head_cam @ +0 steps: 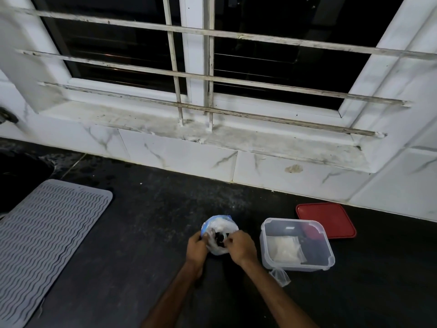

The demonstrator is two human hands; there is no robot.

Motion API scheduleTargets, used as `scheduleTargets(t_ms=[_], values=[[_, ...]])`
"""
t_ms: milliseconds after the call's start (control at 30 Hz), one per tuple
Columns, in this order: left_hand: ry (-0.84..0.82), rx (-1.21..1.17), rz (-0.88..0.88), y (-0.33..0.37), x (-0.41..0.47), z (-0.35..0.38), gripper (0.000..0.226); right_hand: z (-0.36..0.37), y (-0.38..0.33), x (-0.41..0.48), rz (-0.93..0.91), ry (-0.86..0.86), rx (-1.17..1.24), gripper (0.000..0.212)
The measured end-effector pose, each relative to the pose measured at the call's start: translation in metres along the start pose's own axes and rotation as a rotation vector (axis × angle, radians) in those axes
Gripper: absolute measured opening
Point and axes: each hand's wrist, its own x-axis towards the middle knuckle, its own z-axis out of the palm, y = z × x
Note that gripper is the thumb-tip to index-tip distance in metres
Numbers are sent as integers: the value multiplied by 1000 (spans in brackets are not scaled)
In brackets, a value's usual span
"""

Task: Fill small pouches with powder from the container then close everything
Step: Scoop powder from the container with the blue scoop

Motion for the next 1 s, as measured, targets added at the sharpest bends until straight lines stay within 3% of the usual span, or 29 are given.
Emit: scheduleTargets(t_ms=[100, 200, 267, 400, 467, 567, 667, 1000], values=[[28, -14, -2, 3, 1, 2, 15, -13, 5, 6, 207, -135, 480, 23], [-1, -2, 31, 10, -3, 7, 10, -15, 11, 3, 313, -229, 625, 22], [-6, 8, 45, 13, -5, 12, 10, -14, 15, 0, 285, -211, 614, 26], [59, 32, 60, 16, -1, 12, 12, -9, 23, 1, 63, -134, 431, 23], [42, 47, 64, 16, -5, 13, 12, -9, 22, 0, 54, -95, 318, 17], [27, 59, 79, 15, -14, 13, 11, -15, 14, -7, 32, 24, 27, 33], [74, 24, 67, 9, -12, 11, 14, -15, 8, -12, -18, 72, -89, 32], [187, 18, 43, 11, -10, 4, 13, -27, 15, -14, -40, -153, 290, 28]])
